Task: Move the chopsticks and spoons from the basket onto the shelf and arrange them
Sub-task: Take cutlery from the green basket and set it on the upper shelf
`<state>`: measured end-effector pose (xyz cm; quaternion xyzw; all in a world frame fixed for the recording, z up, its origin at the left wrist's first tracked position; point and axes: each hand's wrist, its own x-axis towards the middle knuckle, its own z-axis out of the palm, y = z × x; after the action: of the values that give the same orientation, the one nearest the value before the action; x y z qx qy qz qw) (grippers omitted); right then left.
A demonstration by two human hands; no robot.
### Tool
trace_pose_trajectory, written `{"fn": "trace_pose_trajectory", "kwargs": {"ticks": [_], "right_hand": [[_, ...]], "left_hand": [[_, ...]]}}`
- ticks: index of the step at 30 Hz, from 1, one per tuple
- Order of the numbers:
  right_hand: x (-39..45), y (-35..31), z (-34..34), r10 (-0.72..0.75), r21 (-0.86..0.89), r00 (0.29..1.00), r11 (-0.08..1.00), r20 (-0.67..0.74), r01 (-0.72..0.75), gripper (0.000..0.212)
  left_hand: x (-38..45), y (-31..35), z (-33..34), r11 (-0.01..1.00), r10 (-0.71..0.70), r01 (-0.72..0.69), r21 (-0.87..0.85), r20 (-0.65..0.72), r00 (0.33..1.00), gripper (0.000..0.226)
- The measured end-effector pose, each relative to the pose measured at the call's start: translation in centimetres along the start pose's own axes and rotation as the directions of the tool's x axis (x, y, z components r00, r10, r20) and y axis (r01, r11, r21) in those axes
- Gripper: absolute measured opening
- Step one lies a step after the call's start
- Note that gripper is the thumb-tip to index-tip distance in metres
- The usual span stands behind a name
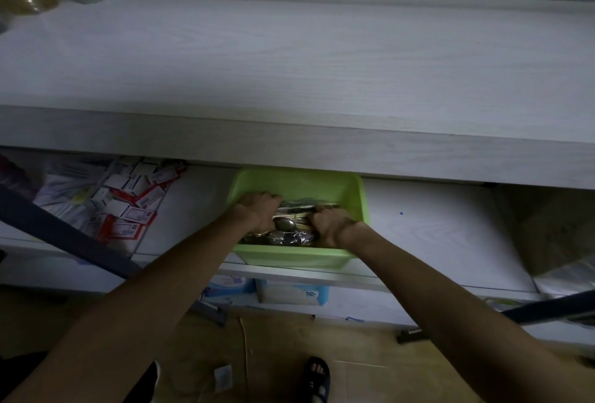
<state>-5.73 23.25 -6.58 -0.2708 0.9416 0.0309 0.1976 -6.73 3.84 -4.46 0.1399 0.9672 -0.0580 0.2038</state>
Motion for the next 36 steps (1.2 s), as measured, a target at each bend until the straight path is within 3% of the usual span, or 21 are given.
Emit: {"fn": "trace_pose_trajectory", "kwargs": {"ticks": [6,10,17,26,31,36], "right_hand": [[-0.3,0.5,0.0,0.0,0.112,1.0,0.994,0.006,-0.001,0.038],[-0.8,0.5,-0.4,-0.009,0.167,0.999,0.986,0.031,0.004,0.033],[-1.5,0.4,-3.8,-0.018,0.021,0.999,1.0,-0.05,0.019,0.022],[-4.9,1.1,-7.1,-0.078,-0.157,0.973,0.987,-0.217,0.044,0.027],[-7.7,1.1,-7.5,0.041,-0.152,0.974,0.985,-0.223,-0.077,0.022],[-9.8,0.2,-6.9,0.197,-0.064,0.952,0.974,-0.236,-0.217,0.026]], "left_hand": [[-0.3,0.1,-1.3,0.998,-0.013,0.012,0.066,0.017,1.0,0.033],[-1.1,-0.5,-2.1,0.994,0.014,-0.008,0.113,-0.052,0.999,0.043],[-1.9,-1.9,-3.0,0.986,0.029,0.005,0.165,-0.202,0.979,0.032],[-3.8,-3.4,-3.9,0.997,0.019,-0.041,-0.06,-0.333,0.943,0.039],[-6.0,-4.9,-3.5,0.982,-0.041,-0.04,-0.186,-0.411,0.911,0.029],[-8.0,-5.4,-2.9,0.939,-0.22,0.077,-0.335,-0.414,0.883,0.027]]}}
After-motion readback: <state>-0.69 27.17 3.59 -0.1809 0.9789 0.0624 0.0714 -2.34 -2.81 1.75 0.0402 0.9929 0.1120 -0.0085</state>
